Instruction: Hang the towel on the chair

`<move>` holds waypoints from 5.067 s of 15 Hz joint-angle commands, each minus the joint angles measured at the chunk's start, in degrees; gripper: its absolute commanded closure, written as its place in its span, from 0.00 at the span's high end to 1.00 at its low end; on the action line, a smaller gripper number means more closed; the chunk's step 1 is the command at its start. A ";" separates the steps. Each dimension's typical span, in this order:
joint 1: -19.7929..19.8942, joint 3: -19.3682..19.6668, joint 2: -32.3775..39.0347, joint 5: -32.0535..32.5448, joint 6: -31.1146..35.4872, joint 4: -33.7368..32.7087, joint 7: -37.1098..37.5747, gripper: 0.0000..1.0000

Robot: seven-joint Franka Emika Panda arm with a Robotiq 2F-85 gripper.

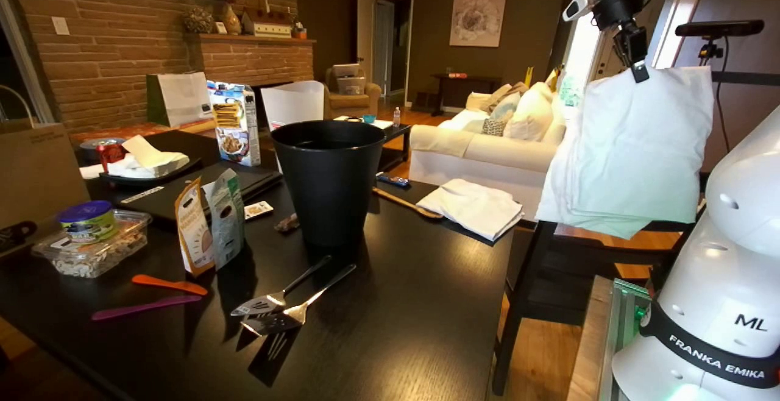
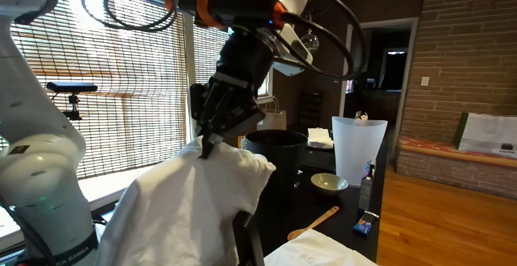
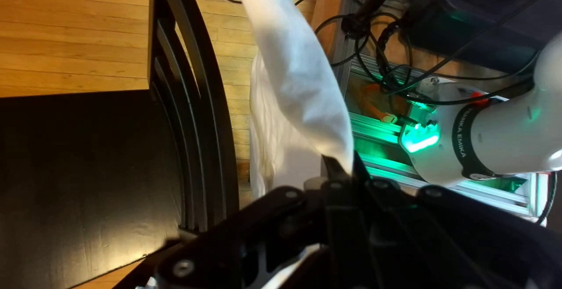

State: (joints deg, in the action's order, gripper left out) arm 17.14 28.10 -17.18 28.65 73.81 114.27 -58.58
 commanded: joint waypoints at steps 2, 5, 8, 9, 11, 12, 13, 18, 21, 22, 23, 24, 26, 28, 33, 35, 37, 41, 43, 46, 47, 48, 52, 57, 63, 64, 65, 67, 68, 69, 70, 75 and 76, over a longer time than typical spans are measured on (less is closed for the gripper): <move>1.03 2.08 7.27 -0.89 1.77 -5.19 -3.05 0.01; 2.31 2.33 10.62 -0.36 6.30 -5.31 -2.08 0.01; 4.41 2.11 14.29 -0.43 8.87 -6.78 0.17 0.01; 5.04 1.97 15.36 -0.46 9.41 -7.15 1.03 0.01; 6.30 1.78 17.37 -0.25 10.79 -7.71 4.41 0.01; 6.98 1.83 18.70 -0.22 11.64 -8.30 6.72 0.01; 7.61 1.88 20.44 -1.02 11.45 -9.90 8.71 0.01; 10.51 1.60 25.94 -1.97 10.97 -14.89 15.05 0.01; 12.03 1.32 29.20 -1.43 10.80 -17.58 17.78 0.01; 12.49 1.15 30.31 -1.28 11.08 -18.34 18.26 0.01; 12.98 0.95 31.37 -1.41 10.51 -19.02 18.29 0.01; 13.41 0.71 32.36 -1.74 10.56 -19.77 18.75 0.01; 13.99 0.10 33.30 -1.31 11.00 -19.89 18.70 0.01; 14.56 -0.42 34.36 -0.81 11.23 -19.99 18.36 0.01; 15.68 -1.20 36.62 -0.10 12.17 -19.67 19.02 0.01; 16.42 -1.66 37.72 -1.27 13.25 -20.27 20.13 0.01; 17.07 -2.31 37.64 -2.10 15.24 -19.36 20.81 0.01; 18.40 -4.36 35.92 -5.84 18.91 -16.37 18.81 0.01; 19.06 -5.20 34.96 -8.27 20.81 -14.59 17.20 0.01; 19.72 -5.85 34.55 -10.53 22.94 -12.71 14.51 0.01; 19.78 -5.66 34.72 -10.19 24.08 -12.43 14.63 0.01; 19.98 -5.52 35.03 -10.04 25.32 -12.20 14.88 0.01; 20.41 -5.19 35.09 -8.97 30.24 -10.60 16.21 0.01; 21.17 -5.19 35.28 -9.30 33.05 -9.40 15.77 0.01; 21.38 -5.47 34.81 -10.21 32.17 -9.45 14.80 0.58; 21.32 -5.48 34.61 -10.12 32.36 -9.41 14.80 0.65; 21.29 -5.52 34.46 -10.17 32.16 -9.38 14.66 0.72; 21.26 -5.49 34.38 -10.04 32.32 -9.44 14.77 0.86; 21.24 -5.46 34.36 -9.90 32.46 -9.44 14.89 0.92; 21.22 -5.44 34.33 -9.83 32.59 -9.42 14.97 0.98; 21.24 -5.44 34.33 -9.90 32.61 -9.48 14.93 1.00; 20.93 -5.83 32.16 -11.91 31.09 -9.17 15.06 1.00; 20.62 -5.95 30.74 -12.54 30.31 -8.84 15.22 1.00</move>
State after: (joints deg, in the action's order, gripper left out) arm 37.63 23.03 17.91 18.63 105.31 103.62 -42.79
